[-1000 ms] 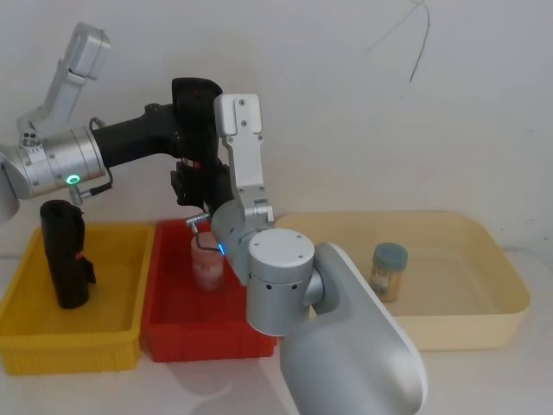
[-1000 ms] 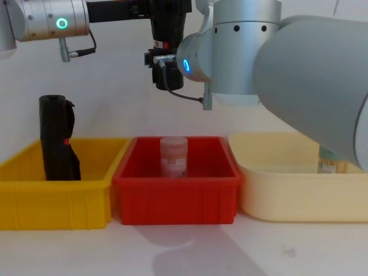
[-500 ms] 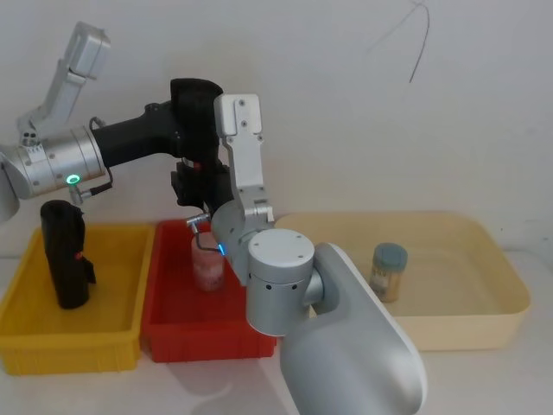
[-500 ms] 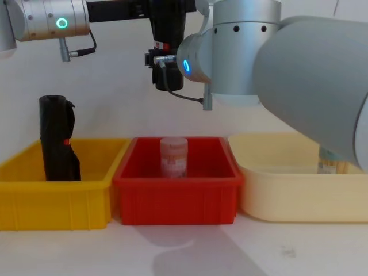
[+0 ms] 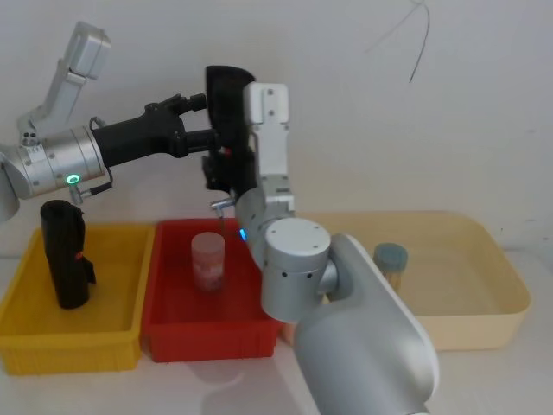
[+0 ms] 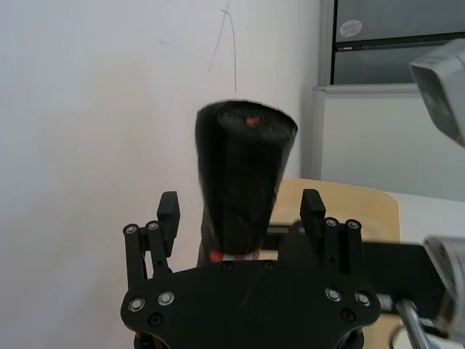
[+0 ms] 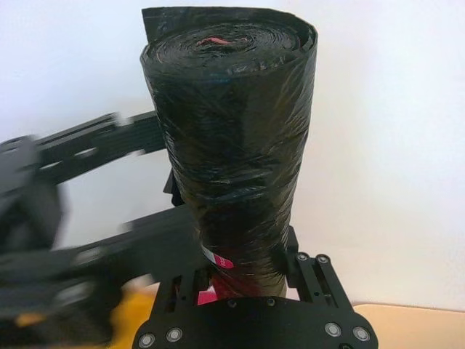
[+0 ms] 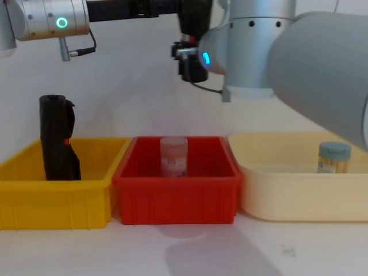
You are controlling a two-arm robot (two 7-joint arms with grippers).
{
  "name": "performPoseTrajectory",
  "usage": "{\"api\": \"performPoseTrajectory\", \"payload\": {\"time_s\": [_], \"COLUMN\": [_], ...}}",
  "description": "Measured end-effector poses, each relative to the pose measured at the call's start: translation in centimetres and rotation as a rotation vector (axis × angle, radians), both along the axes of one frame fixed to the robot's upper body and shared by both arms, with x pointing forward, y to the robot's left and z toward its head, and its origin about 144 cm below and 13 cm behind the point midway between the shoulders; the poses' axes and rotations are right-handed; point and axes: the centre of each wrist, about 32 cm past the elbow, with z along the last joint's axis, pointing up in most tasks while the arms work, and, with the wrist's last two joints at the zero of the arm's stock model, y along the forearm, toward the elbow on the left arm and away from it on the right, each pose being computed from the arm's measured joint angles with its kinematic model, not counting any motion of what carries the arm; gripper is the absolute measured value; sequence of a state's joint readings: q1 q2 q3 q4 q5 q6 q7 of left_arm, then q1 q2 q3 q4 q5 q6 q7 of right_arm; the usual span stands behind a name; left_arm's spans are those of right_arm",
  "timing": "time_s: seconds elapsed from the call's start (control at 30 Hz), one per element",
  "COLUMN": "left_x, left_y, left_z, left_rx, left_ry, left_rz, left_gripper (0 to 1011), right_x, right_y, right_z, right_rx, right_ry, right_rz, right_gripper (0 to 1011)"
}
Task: Pick up the garbage bag with the one hand and transfer it to the other hand.
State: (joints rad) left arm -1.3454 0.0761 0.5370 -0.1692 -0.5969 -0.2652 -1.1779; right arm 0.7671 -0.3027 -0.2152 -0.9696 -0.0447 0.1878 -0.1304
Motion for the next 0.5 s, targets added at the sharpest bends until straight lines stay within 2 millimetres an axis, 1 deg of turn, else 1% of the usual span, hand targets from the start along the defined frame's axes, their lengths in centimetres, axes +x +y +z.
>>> {"api": "performPoseTrajectory", "payload": {"time_s": [0.13,0.3,0.33,0.43,0.5], "left_x": [0.0,0.0,0.0,0.0,0.0], "left_y": [0.0,0.0,0.0,0.0,0.0], "left_z": [0.0,0.0,0.0,0.0,0.0], "left_rx": [0.0,0.0,0.0,0.0,0.0], "left_ry": [0.0,0.0,0.0,0.0,0.0], "left_rz": [0.0,0.0,0.0,0.0,0.0], "left_gripper": [1001,1001,1001,1001,1001], "right_x": [0.4,0.9,0.9,0.9,0.7], "right_y": [-0.9,-3.0,-3.7,-4.7,-5.8], "right_z": [0.1,0.6,0.7,0.8,0.9], "right_rx": [0.007,0.018,0.021,0.02,0.013], "right_ry": [-0.003,-0.017,-0.021,-0.023,-0.022], "right_rz": [-0.036,-0.091,-0.104,-0.118,-0.126], "right_gripper": [562,562,561,562,561]}}
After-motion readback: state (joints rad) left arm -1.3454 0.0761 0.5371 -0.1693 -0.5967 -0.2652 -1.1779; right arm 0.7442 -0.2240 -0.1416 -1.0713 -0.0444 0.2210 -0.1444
